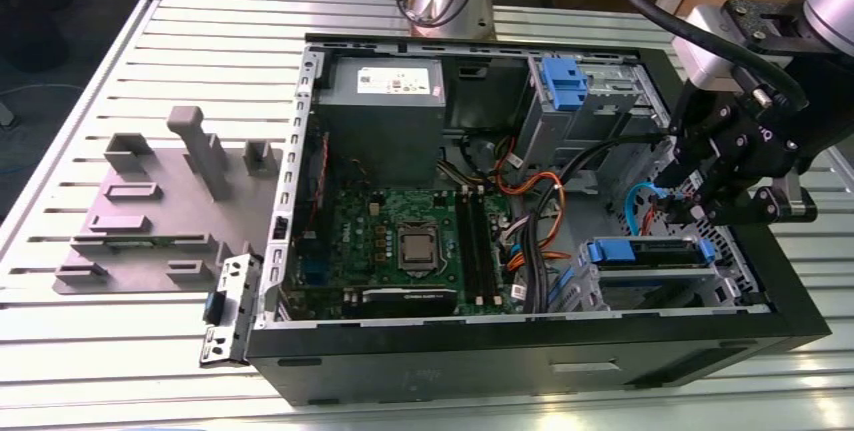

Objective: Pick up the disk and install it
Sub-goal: 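Insert the first disk wire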

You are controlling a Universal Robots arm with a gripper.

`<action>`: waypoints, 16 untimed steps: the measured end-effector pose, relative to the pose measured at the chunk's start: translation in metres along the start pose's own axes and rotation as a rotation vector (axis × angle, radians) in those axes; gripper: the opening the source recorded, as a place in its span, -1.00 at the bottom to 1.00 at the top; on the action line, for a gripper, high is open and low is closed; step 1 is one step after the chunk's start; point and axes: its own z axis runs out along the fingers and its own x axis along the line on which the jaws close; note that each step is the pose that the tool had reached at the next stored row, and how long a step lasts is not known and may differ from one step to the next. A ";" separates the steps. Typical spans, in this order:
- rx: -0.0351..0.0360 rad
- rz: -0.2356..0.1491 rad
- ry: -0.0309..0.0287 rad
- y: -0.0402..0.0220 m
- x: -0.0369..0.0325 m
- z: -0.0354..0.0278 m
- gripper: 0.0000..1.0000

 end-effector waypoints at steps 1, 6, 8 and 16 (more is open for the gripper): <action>0.0000 0.000 0.0000 0.0000 0.0000 0.0000 -0.15; 0.0000 0.000 0.0000 0.0000 0.0001 0.0000 -0.32; 0.0000 0.000 0.0000 0.0000 0.0001 0.0000 -0.32; 0.0000 0.000 -0.0001 0.0000 0.0002 0.0000 -0.61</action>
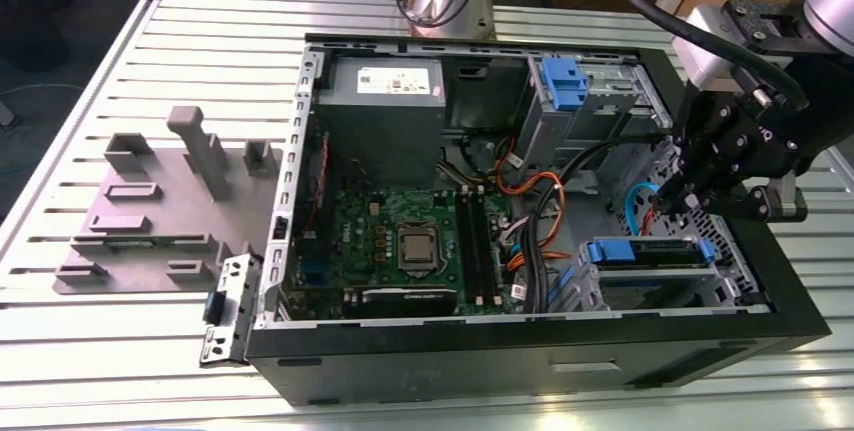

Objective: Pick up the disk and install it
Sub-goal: 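Insert the first disk wire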

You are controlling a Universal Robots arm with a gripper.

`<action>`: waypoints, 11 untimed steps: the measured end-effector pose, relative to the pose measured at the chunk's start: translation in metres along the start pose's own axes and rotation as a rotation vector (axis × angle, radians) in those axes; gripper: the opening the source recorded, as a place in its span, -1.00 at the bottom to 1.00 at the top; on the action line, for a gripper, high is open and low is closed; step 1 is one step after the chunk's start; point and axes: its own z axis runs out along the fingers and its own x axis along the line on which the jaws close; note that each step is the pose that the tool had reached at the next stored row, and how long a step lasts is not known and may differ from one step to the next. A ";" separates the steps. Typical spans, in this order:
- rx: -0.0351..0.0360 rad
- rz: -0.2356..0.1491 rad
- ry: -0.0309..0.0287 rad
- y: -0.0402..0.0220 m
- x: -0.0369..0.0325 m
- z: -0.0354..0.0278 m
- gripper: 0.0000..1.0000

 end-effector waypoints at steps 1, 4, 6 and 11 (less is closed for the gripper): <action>0.0000 0.000 0.0001 0.0000 0.0000 0.0000 -0.61; 0.0000 0.000 0.0000 0.0000 0.0000 0.0000 -0.68; 0.0000 0.000 0.0000 0.0000 0.0001 0.0000 -0.68; -0.0001 0.000 0.0000 0.0000 0.0001 0.0000 -0.68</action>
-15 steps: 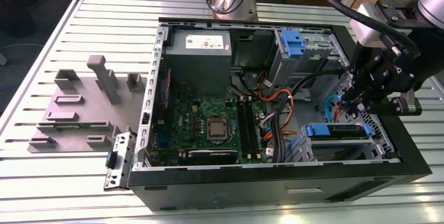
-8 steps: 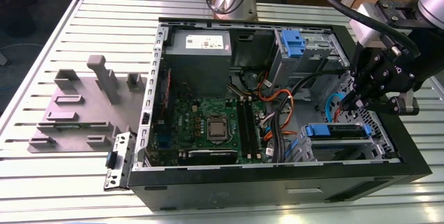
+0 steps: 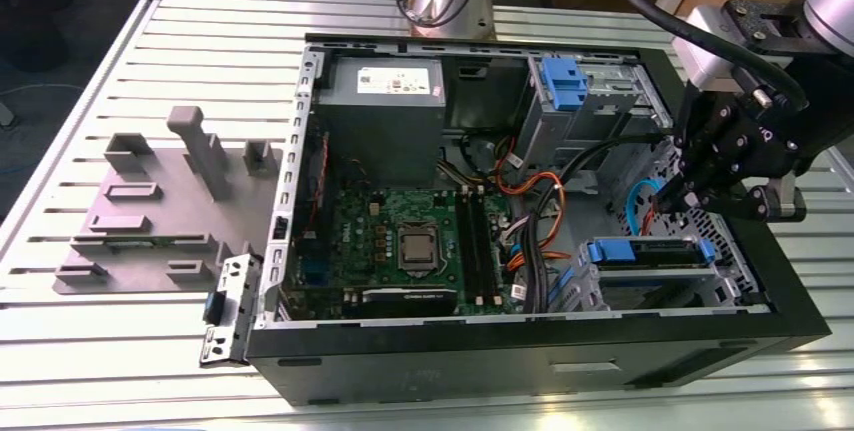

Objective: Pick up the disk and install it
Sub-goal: 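Insert the first disk wire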

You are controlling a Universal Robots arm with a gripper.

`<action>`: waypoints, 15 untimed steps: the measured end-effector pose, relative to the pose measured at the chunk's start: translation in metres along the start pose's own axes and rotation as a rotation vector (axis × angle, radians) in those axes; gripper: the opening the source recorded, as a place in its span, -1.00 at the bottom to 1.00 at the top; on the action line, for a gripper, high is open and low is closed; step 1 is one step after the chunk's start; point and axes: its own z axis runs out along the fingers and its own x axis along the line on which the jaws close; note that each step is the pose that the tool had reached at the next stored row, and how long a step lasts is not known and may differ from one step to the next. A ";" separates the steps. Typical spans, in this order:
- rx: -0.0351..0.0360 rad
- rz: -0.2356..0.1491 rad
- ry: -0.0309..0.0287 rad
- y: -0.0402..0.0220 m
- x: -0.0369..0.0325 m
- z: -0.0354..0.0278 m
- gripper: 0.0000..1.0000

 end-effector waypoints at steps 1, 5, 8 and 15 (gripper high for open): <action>0.0000 0.000 0.0000 0.0000 0.0000 0.0000 -0.68; 0.0006 0.000 0.0001 -0.0001 0.0000 0.0000 -0.68; 0.0077 -0.002 0.0000 0.0000 0.0001 0.0001 -0.68; 0.0080 -0.002 0.0000 0.0000 0.0004 0.0003 -0.68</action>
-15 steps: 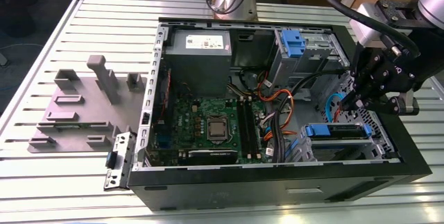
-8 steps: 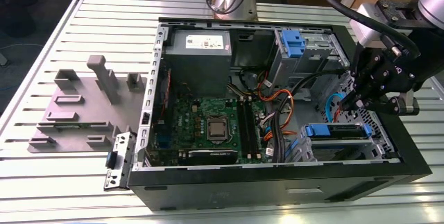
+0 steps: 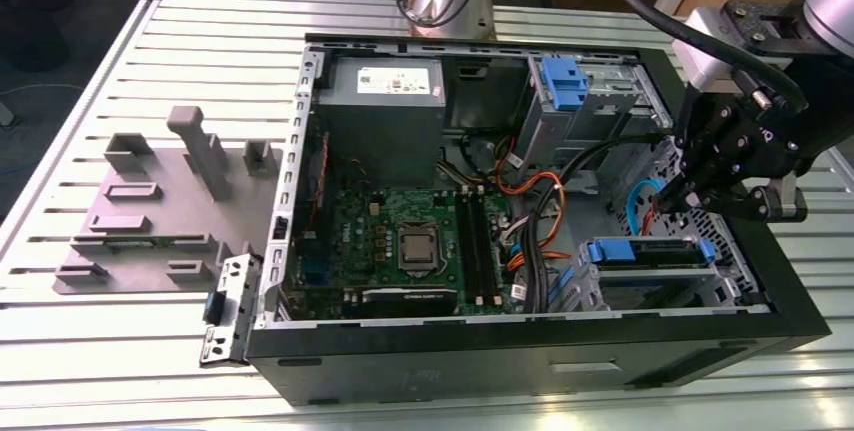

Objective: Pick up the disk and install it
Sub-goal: 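Insert the first disk wire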

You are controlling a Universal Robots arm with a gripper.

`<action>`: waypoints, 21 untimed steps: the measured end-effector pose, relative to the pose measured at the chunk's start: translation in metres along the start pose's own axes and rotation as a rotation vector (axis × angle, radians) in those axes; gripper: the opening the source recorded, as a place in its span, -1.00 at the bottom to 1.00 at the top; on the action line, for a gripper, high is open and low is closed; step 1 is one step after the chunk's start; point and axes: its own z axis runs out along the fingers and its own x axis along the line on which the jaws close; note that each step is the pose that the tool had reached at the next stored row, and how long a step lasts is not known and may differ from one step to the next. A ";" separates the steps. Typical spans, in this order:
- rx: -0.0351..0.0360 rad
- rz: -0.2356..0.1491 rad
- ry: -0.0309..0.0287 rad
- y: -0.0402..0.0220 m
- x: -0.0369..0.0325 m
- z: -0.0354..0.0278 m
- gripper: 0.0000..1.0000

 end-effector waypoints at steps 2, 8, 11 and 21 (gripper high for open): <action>0.0003 0.000 0.0000 -0.0001 0.0002 0.0001 -0.68; 0.0021 -0.002 -0.0002 -0.0002 0.0005 0.0003 -0.68; 0.0036 -0.002 0.0000 -0.0001 0.0005 0.0003 -0.68; 0.0061 -0.005 -0.0013 -0.0002 0.0026 0.0005 -0.68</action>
